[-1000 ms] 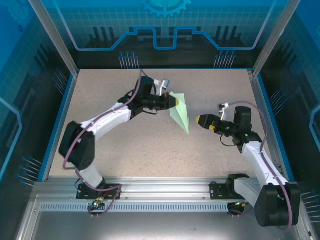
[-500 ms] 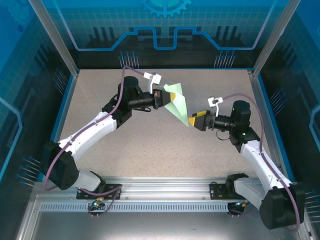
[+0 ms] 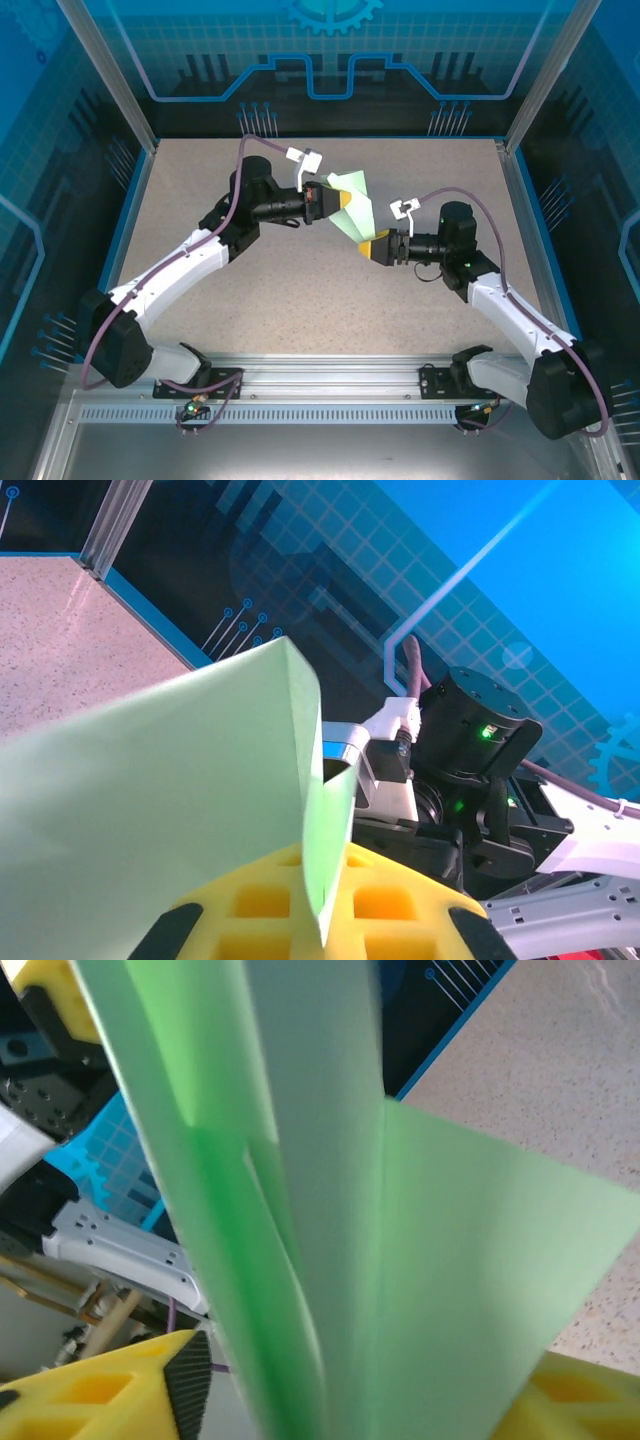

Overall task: Fold a paper plane with a square sheet of paper (fold left side to right side)
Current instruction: Turn over the paper at the center of the table.

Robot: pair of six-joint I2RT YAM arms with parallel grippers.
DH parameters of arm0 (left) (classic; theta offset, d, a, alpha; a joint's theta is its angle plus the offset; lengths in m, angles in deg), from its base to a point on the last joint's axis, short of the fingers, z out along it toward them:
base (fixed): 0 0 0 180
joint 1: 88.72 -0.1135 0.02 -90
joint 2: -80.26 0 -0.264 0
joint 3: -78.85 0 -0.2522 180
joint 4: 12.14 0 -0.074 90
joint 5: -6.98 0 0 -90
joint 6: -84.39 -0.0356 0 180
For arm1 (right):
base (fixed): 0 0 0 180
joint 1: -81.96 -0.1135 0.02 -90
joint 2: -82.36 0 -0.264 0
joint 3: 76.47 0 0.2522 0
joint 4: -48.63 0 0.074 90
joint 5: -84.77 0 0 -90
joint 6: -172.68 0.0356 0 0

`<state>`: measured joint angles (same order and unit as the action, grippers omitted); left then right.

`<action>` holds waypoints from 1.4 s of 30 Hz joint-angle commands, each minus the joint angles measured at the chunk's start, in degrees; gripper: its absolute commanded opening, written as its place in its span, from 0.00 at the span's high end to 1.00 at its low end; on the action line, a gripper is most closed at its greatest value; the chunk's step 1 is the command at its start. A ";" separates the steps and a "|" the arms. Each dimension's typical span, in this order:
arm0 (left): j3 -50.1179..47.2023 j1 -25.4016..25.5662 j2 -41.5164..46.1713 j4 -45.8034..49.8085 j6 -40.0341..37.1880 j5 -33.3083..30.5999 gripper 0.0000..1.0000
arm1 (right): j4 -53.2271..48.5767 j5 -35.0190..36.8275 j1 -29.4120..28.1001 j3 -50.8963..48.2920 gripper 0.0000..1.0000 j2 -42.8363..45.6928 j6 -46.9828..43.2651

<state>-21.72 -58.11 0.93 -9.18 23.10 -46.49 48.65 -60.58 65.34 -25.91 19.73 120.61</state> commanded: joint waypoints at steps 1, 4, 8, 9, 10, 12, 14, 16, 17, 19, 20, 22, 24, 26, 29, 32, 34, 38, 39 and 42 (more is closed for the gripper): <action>0.64 0.30 0.25 -0.06 -1.92 1.61 0.95 | -2.68 1.39 -0.70 1.85 0.47 0.53 -2.07; 1.21 0.26 -0.19 1.12 -2.28 1.54 0.94 | -4.86 2.20 -0.56 2.19 0.48 0.84 -3.33; 1.39 0.29 -0.30 1.06 -2.16 1.61 0.94 | -5.86 2.14 0.65 1.99 0.27 0.85 -3.62; 1.48 0.32 -0.30 1.01 -2.10 1.69 0.94 | -5.17 2.01 1.02 1.77 0.22 0.79 -3.23; 1.52 0.33 -0.38 0.97 -2.10 1.78 0.94 | -4.92 1.79 1.31 1.70 0.21 0.61 -2.97; 1.66 0.39 -0.64 1.05 -1.95 1.87 0.94 | -4.14 0.97 1.24 2.05 0.22 -0.17 -2.45; 1.98 0.34 -0.98 1.30 -1.94 1.89 0.94 | -3.47 0.23 0.86 2.44 0.27 -0.64 -2.06; 2.26 0.42 -1.41 1.57 -1.97 1.81 0.94 | -4.12 0.30 0.69 2.83 0.36 -0.35 -2.65; 2.36 0.43 -1.68 1.79 -1.99 1.70 0.93 | -4.66 0.38 0.63 3.05 0.41 0.02 -3.15; 2.62 0.40 -2.18 2.14 -1.98 1.57 0.90 | -6.53 0.87 0.62 3.60 0.52 0.63 -4.49; 2.86 0.36 -2.48 2.55 -2.14 1.37 0.89 | -7.67 1.28 0.62 3.96 0.58 0.88 -5.26; 3.18 0.33 -3.09 3.58 -2.58 0.62 0.86 | -9.24 1.99 0.57 4.31 0.68 1.19 -6.34; 3.41 0.40 -3.58 4.51 -3.03 -0.24 0.80 | -11.48 3.21 0.58 4.75 0.79 1.33 -7.43; 3.40 0.39 -3.71 5.60 -3.68 -1.28 0.72 | -14.94 5.06 0.61 5.53 0.87 1.67 -9.37; 3.67 0.21 -2.68 9.73 -5.91 -5.27 0.50 | -22.88 9.73 0.60 7.53 0.91 2.20 -13.95; 2.37 -0.18 0.31 13.01 -7.71 -11.41 0.30 | -33.24 17.81 -0.34 10.66 0.94 2.42 -19.34; 0.70 -0.46 3.18 14.29 -7.92 -16.76 0.25 | -40.58 27.61 -2.10 13.23 0.94 1.86 -22.28; -3.70 -0.51 9.96 16.16 -6.21 -34.01 0.21 | -55.18 54.82 -9.83 21.52 0.95 -2.99 -25.69; -4.97 -0.47 11.43 16.49 -5.56 -37.73 0.20 | -58.30 61.69 -12.33 23.52 0.95 -5.21 -25.88; -7.97 -0.53 15.53 18.43 -2.88 -49.30 0.18 | -68.76 82.85 -20.10 30.29 0.95 -14.39 -23.59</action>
<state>-27.14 -58.20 13.74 6.09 18.31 -79.97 -3.74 -5.15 50.56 0.03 11.66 98.01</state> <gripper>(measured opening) 0.818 0.055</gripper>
